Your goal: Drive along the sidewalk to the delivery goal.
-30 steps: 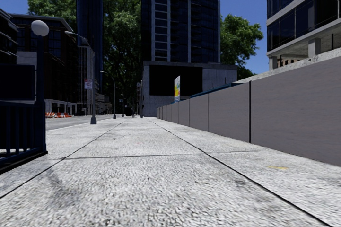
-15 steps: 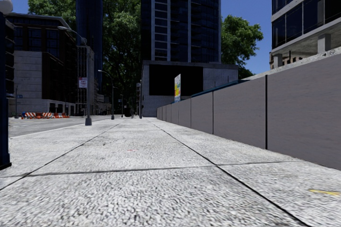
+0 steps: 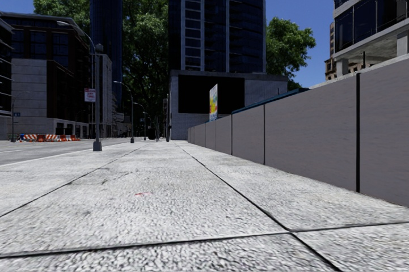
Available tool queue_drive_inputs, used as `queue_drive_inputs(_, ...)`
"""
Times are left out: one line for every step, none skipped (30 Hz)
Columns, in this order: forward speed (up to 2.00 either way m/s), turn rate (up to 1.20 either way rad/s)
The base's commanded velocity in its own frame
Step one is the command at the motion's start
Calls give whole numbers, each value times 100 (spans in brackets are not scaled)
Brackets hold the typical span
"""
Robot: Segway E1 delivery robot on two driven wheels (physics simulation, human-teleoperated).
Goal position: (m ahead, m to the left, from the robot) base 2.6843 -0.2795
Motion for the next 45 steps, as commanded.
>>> queue_drive_inputs(200, 0)
queue_drive_inputs(200, 0)
queue_drive_inputs(200, 0)
queue_drive_inputs(200, 0)
queue_drive_inputs(200, 0)
queue_drive_inputs(200, 0)
queue_drive_inputs(200, 0)
queue_drive_inputs(200, 0)
queue_drive_inputs(200, 0)
queue_drive_inputs(200, 0)
queue_drive_inputs(200, 0)
queue_drive_inputs(200, 0)
queue_drive_inputs(200, 0)
queue_drive_inputs(200, 0)
queue_drive_inputs(200, 0)
queue_drive_inputs(200, 0)
queue_drive_inputs(200, 0)
queue_drive_inputs(200, 0)
queue_drive_inputs(200, 0)
queue_drive_inputs(200, 0)
queue_drive_inputs(200, 0)
queue_drive_inputs(200, 0)
queue_drive_inputs(200, 0)
queue_drive_inputs(200, 0)
queue_drive_inputs(200, 0)
queue_drive_inputs(200, 0)
queue_drive_inputs(200, 0)
queue_drive_inputs(200, 0)
queue_drive_inputs(200, 0)
queue_drive_inputs(200, 0)
queue_drive_inputs(200, 0)
queue_drive_inputs(200, 0)
queue_drive_inputs(186, 0)
queue_drive_inputs(151, 0)
queue_drive_inputs(111, 0)
queue_drive_inputs(111, 0)
queue_drive_inputs(82, 0)
queue_drive_inputs(59, 0)
queue_drive_inputs(44, 0)
queue_drive_inputs(25, 0)
queue_drive_inputs(12, 0)
queue_drive_inputs(6, 0)
queue_drive_inputs(0, 0)
queue_drive_inputs(0, 0)
queue_drive_inputs(0, 0)
